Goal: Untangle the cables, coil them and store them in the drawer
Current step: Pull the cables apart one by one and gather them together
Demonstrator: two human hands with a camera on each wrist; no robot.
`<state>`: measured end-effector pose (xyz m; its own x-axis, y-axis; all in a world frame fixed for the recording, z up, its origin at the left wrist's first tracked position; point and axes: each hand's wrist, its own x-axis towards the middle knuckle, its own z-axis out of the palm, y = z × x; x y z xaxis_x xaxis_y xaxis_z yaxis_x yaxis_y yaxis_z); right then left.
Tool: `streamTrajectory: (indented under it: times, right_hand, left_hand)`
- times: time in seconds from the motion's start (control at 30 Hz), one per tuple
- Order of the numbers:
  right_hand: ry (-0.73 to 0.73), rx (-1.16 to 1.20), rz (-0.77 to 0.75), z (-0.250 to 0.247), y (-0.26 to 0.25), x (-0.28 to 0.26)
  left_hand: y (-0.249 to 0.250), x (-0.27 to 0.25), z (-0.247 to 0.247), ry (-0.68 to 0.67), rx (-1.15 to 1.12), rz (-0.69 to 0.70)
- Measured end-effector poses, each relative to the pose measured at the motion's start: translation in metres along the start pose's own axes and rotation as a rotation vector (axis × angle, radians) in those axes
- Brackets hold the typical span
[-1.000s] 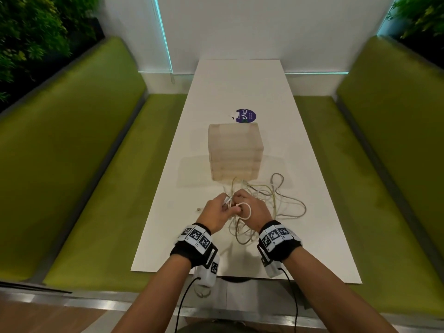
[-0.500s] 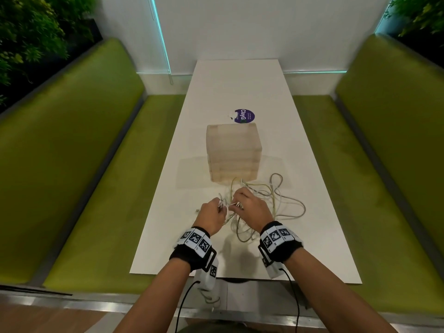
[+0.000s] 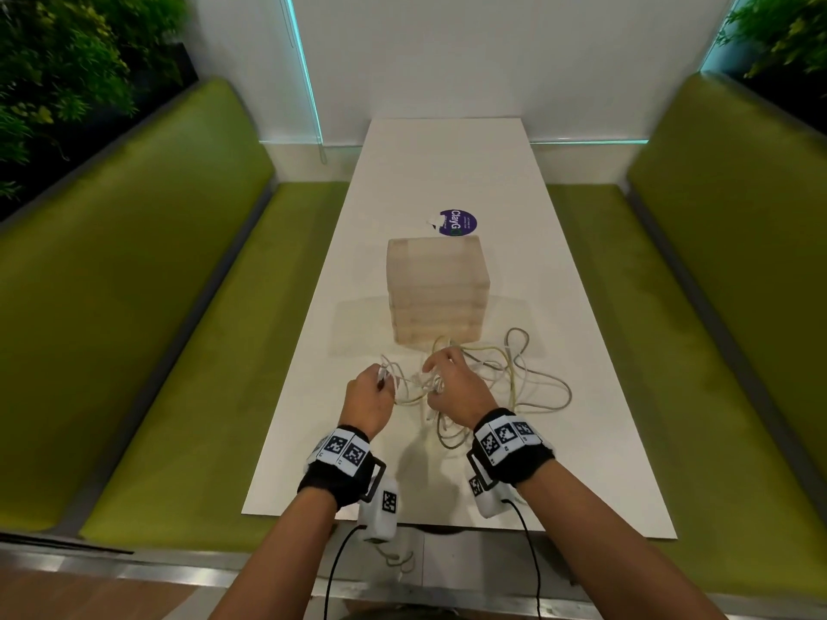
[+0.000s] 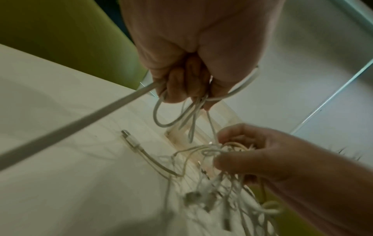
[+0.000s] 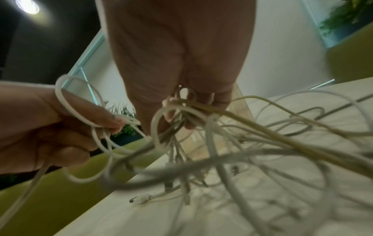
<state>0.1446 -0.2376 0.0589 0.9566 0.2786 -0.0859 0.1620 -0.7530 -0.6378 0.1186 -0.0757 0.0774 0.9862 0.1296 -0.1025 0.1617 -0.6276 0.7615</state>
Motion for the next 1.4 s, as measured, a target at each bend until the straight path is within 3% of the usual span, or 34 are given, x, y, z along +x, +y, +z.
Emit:
streamTrajectory:
  times: [0.2, 0.63, 0.77, 0.97, 1.17, 1.3, 1.4]
  right_hand:
    - [0.05, 0.071, -0.138, -0.006, 0.003, -0.008]
    - [0.003, -0.049, -0.102, -0.025, 0.014, -0.005]
    - [-0.016, -0.124, -0.1, -0.034, 0.028, -0.003]
    - [0.068, -0.174, -0.038, -0.038, 0.044, 0.0]
    - [0.099, -0.215, -0.211, -0.034, 0.056, -0.003]
    - [0.111, -0.159, -0.168, -0.046, 0.062, -0.008]
    - [-0.027, -0.118, -0.127, -0.053, 0.049, -0.009]
  left_hand:
    - [-0.003, 0.008, -0.006, 0.018, -0.01, -0.025]
    - [-0.001, 0.008, -0.016, 0.011, -0.027, -0.062]
    - [-0.01, 0.012, -0.035, 0.097, -0.047, -0.099]
    - [-0.017, 0.016, -0.062, 0.17, -0.098, -0.11]
    - [-0.036, 0.02, -0.089, 0.412, -0.276, -0.23]
    - [-0.037, 0.014, -0.095, 0.351, -0.261, -0.183]
    - [-0.03, 0.009, -0.086, 0.283, -0.24, -0.133]
